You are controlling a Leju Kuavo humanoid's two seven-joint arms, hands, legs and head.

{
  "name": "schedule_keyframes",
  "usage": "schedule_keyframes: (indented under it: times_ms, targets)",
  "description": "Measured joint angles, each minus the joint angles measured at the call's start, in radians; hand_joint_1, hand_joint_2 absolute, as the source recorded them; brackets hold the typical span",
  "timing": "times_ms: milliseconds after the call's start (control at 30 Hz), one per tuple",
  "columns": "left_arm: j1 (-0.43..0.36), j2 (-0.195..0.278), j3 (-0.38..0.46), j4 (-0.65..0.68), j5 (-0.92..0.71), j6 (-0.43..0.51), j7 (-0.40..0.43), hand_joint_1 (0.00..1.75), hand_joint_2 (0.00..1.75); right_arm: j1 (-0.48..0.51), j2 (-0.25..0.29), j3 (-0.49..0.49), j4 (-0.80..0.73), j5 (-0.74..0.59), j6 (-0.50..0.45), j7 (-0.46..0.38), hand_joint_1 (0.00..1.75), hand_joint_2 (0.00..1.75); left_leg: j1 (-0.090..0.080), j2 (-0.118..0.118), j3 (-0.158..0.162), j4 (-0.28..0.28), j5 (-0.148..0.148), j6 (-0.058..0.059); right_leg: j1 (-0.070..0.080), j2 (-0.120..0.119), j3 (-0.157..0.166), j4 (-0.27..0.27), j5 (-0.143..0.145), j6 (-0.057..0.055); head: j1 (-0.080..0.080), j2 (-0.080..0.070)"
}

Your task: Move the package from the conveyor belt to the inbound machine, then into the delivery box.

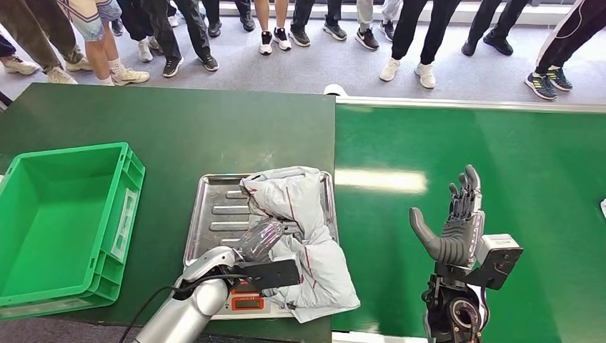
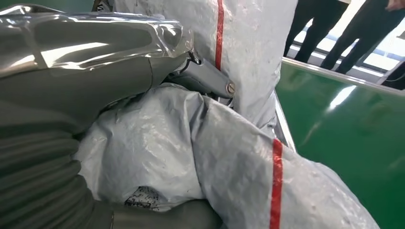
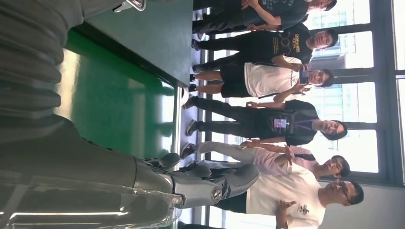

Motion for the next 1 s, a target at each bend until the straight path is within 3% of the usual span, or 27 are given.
schedule_keyframes:
  times_ms: [333, 600, 767, 1000]
  targets:
    - [0.031, 0.006, 0.003, -0.052, 0.05, 0.037, -0.075, 1.75, 1.75, 0.0, 0.0, 0.0, 0.002, -0.004, 0.0, 0.0, 0.0, 1.75, 0.0, 0.0, -0.008, 0.0, 0.0, 0.0, 0.0, 0.0, -0.009, 0.0, 0.0, 0.0, 0.0, 0.0]
    - [0.064, 0.001, 0.055, -0.149, 0.155, 0.198, -0.176, 1.75, 1.75, 0.001, 0.002, 0.0, 0.002, -0.009, 0.002, -0.001, 0.0, 1.75, 0.0, 0.0, -0.01, 0.0, 0.0, 0.0, 0.0, 0.0, -0.011, 0.0, 0.0, 0.0, 0.0, 0.0]
    - [0.084, -0.012, 0.102, -0.244, 0.252, 0.336, -0.286, 1.75, 1.75, -0.001, 0.004, 0.001, 0.004, -0.014, 0.008, -0.004, 0.0, 1.75, 0.0, 0.0, -0.011, 0.0, 0.0, 0.0, 0.0, 0.0, -0.012, 0.0, 0.0, 0.0, 0.0, 0.0]
    - [0.102, -0.02, 0.134, -0.315, 0.27, 0.416, -0.337, 1.75, 1.75, -0.006, 0.006, 0.003, 0.009, -0.019, 0.011, -0.007, 0.0, 1.75, 0.0, 0.0, -0.012, 0.0, 0.0, 0.0, 0.0, 0.0, -0.012, 0.0, 0.0, 0.0, 0.0, 0.0]
